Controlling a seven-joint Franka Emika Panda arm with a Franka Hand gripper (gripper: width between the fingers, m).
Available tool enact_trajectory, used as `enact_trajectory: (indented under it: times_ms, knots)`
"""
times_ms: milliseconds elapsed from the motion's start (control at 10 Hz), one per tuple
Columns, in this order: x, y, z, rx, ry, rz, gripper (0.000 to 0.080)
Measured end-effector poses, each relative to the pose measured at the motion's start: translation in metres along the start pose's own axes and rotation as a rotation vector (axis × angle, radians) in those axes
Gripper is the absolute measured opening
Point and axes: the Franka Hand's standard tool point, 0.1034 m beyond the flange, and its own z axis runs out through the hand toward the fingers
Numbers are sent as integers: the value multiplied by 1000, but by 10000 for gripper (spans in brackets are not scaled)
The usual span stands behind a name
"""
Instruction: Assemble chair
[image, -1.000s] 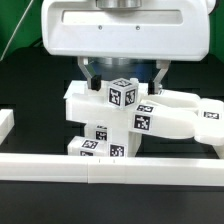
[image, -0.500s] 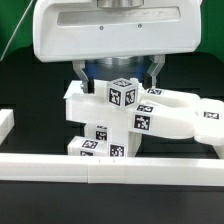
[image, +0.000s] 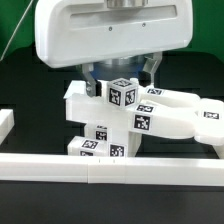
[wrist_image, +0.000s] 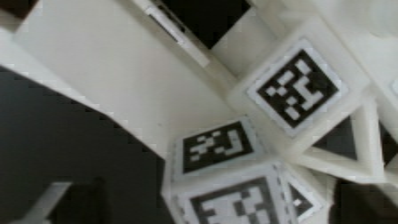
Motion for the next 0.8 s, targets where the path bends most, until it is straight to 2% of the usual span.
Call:
enact_trajectory:
  times_ms: [100, 200, 300, 600, 800]
  knots:
    - [0, 0, 0, 0, 0, 1, 426]
    - [0, 0, 0, 0, 0, 7, 426]
    - [0, 0, 0, 0, 1, 16, 281]
    - [0, 0, 0, 1, 2, 68, 282]
    - [0, 1, 0, 0, 4, 265, 282]
